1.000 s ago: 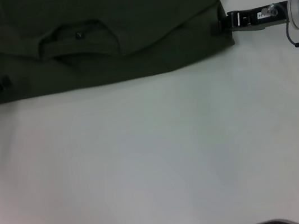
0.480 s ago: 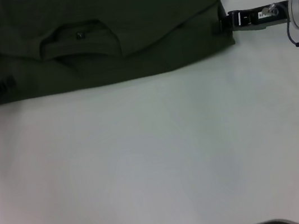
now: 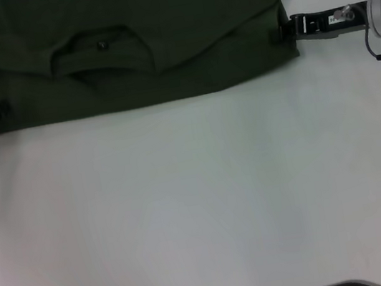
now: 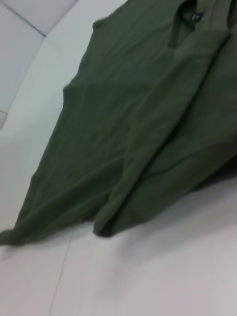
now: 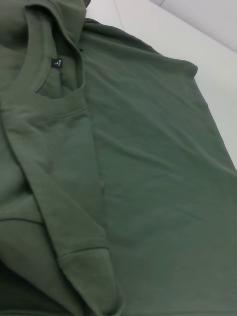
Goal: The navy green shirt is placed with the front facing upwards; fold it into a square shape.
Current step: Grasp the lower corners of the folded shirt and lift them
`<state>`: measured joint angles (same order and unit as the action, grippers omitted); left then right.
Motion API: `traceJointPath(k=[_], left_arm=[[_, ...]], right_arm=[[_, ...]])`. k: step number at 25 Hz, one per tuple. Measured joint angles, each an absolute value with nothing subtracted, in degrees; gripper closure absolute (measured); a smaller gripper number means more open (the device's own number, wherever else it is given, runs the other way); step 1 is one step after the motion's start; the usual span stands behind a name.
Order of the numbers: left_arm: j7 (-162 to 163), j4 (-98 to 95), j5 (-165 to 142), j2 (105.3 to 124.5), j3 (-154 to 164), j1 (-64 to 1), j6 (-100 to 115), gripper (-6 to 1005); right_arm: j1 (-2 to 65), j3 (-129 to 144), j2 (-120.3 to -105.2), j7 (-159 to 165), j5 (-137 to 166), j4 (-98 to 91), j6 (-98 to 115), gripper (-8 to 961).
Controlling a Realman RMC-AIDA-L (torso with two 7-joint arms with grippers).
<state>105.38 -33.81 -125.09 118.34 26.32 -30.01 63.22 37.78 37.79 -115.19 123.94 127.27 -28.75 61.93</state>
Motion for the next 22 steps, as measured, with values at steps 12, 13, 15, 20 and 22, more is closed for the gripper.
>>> traceJointPath(k=[12, 13, 15, 20, 22], left_arm=[[108.41, -33.83, -127.4, 118.27, 27.18, -30.69, 61.14, 438], [108.41, -33.83, -127.4, 118.27, 27.21, -30.72, 61.18, 485], [108.42, -33.82, -127.42, 118.27, 27.38, -30.8, 61.23, 570], [108.45, -33.75, -127.45, 118.28, 27.88, -31.03, 61.29, 762], [108.45, -33.75, -127.45, 118.29, 27.91, -31.06, 61.33, 837]], right_arm=[[37.88, 37.68, -115.23, 123.98, 127.26, -28.74, 61.97, 886], [37.86, 37.67, -115.23, 123.97, 127.27, -28.74, 61.97, 886], [37.8, 37.63, -115.23, 123.95, 127.26, -28.74, 61.97, 886], [37.6, 37.35, -115.23, 123.83, 127.26, -28.74, 61.96, 886], [37.5, 37.28, -115.22, 123.64, 127.26, -28.74, 61.96, 885]])
